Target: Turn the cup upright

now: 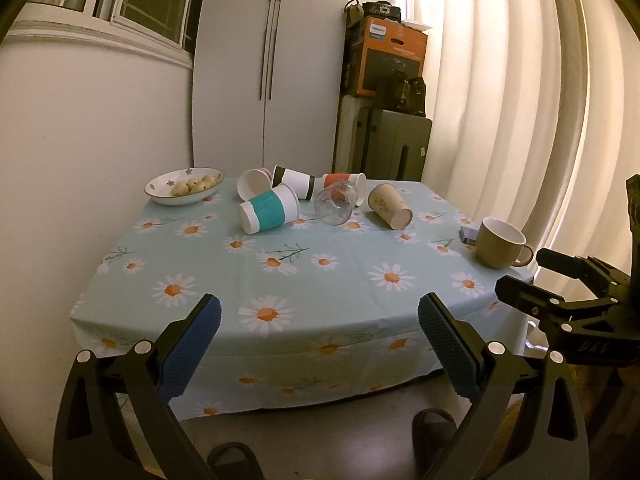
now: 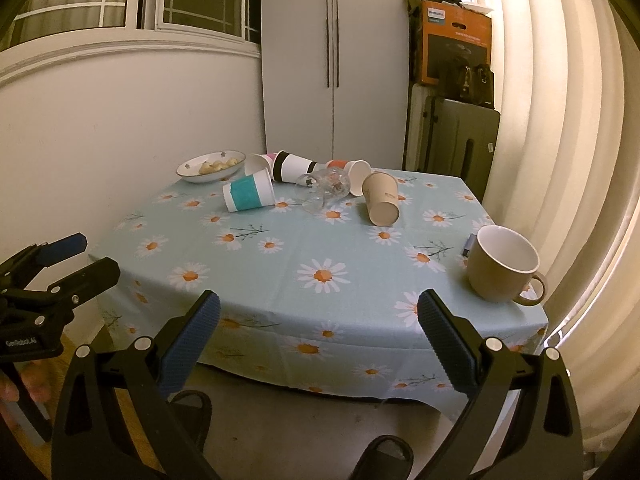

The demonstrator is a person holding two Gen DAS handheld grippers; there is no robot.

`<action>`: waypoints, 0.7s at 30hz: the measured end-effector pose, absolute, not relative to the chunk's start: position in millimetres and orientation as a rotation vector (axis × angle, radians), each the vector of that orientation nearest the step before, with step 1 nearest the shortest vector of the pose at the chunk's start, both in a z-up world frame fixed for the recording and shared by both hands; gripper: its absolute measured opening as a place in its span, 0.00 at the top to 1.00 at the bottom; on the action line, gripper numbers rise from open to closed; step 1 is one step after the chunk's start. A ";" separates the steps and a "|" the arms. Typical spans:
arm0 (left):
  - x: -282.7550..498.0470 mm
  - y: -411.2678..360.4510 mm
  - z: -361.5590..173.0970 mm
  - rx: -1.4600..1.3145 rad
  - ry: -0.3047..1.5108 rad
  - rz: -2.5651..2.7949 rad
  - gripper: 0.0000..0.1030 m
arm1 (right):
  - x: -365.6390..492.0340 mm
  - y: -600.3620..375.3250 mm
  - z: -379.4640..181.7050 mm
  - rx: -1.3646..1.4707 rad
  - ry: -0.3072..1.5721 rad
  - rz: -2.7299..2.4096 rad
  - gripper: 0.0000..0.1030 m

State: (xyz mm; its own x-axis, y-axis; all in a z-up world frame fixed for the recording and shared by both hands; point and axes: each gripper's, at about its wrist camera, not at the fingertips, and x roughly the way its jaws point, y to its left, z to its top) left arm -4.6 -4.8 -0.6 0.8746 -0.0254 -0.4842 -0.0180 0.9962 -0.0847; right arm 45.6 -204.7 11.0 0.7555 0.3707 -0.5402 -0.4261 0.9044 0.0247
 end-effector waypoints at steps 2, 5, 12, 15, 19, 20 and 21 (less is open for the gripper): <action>-5.2 -6.0 0.3 -0.087 0.507 -0.006 0.06 | 45.0 -204.3 12.0 -0.099 0.568 0.435 0.05; -7.6 -8.7 2.2 -0.082 0.504 -0.026 0.06 | 44.6 -204.0 12.6 -0.089 0.574 0.438 0.05; -12.9 -7.6 9.8 -0.107 0.484 -0.057 0.06 | 43.0 -204.5 14.5 -0.074 0.581 0.465 0.05; -13.1 -1.7 11.6 -0.142 0.491 -0.060 0.06 | 44.2 -204.0 14.8 -0.067 0.590 0.480 0.05; -7.9 6.4 11.3 -0.195 0.515 -0.067 0.06 | 48.0 -203.5 15.7 -0.052 0.612 0.485 0.05; -7.0 7.7 11.5 -0.205 0.515 -0.062 0.06 | 50.5 -202.0 15.7 -0.054 0.622 0.483 0.05; -6.2 9.9 12.3 -0.215 0.515 -0.058 0.06 | 53.4 -200.8 15.8 -0.054 0.632 0.488 0.05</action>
